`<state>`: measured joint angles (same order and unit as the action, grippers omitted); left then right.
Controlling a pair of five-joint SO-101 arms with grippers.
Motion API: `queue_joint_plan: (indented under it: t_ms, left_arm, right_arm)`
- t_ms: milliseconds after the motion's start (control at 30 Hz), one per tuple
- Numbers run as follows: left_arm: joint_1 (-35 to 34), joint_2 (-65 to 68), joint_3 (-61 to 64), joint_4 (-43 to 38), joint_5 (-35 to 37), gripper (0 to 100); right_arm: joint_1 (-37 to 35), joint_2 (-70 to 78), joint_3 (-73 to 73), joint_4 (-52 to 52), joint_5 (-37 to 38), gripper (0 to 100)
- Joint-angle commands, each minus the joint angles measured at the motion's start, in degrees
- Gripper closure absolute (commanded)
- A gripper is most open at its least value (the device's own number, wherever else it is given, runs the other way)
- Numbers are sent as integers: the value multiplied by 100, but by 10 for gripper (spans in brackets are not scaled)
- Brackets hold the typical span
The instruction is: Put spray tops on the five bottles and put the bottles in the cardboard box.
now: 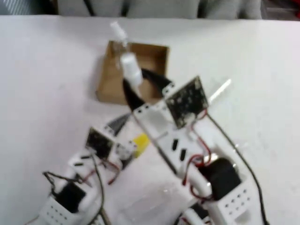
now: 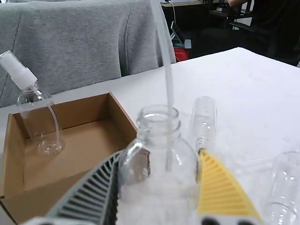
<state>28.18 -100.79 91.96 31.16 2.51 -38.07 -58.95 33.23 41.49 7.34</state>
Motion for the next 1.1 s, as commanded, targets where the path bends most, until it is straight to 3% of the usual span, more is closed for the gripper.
queue_joint_plan:
  t_ms: [0, 700, 867, 1067]
  left_arm:
    - [40, -110, -26, -202, 18, 977]
    - [-180, -110, -70, -220, 18, 977]
    - [-180, -110, -70, -220, 18, 977]
    - [-207, -110, -70, -220, 18, 977]
  right_arm:
    - [-31, -101, 62, -171, 26, 981]
    - [-215, -1200, 1679, -31, 18, 979]
    - [-268, -1226, 1714, -4, -79, 868]
    - [-224, -1367, 1688, 4, -985, 793]
